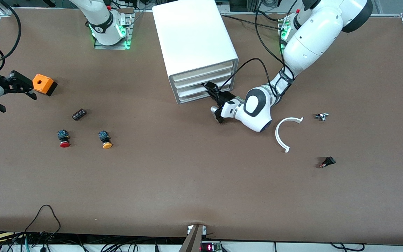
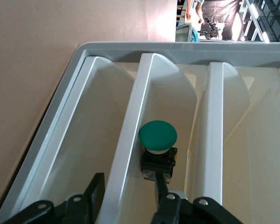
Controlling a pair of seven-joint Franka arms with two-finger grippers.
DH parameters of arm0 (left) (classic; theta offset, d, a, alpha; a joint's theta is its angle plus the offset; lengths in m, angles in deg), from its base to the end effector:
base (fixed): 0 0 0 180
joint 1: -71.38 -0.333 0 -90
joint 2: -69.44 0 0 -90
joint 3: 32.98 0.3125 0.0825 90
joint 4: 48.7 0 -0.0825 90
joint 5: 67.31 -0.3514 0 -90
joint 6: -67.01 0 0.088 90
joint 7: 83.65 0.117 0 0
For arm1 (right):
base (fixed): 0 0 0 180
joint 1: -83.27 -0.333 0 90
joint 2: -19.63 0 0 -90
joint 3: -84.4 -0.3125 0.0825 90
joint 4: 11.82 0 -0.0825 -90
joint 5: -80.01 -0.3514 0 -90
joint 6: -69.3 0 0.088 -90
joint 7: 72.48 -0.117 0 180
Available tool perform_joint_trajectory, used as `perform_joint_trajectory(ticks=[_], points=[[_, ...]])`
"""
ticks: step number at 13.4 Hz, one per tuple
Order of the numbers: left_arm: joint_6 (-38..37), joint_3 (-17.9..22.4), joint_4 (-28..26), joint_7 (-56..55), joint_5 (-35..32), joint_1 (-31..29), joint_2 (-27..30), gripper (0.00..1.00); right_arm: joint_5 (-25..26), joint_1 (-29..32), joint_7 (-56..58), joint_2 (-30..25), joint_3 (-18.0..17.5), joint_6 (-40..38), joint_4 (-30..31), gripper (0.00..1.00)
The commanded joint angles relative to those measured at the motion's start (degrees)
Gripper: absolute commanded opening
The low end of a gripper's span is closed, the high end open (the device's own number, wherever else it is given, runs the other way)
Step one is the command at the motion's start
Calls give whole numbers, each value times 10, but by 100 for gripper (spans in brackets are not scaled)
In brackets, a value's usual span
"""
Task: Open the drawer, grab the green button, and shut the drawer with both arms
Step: 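Pull the drawer outward from the cabinet with the left gripper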
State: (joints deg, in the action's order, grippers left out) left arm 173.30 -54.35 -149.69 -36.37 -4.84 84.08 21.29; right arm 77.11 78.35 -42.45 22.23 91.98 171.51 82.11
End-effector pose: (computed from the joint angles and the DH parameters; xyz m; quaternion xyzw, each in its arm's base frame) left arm 0.4474 -0.3807 0.1485 0.7474 -0.2349 -0.2423 0.5723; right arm 0.5539 -0.0194 0.5760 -0.9711 -0.2324 -0.0539 0.0071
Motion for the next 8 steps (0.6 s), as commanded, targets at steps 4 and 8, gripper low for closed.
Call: perform_joint_trajectory(ticks=[4,8], points=[[31,2,-8,22,34,19,-7,0,3,-4,-6,4,2,-3,-11,100],[31,5,-2,13,43,13,-10,0,2,-4,-6,4,2,-3,-11,100]])
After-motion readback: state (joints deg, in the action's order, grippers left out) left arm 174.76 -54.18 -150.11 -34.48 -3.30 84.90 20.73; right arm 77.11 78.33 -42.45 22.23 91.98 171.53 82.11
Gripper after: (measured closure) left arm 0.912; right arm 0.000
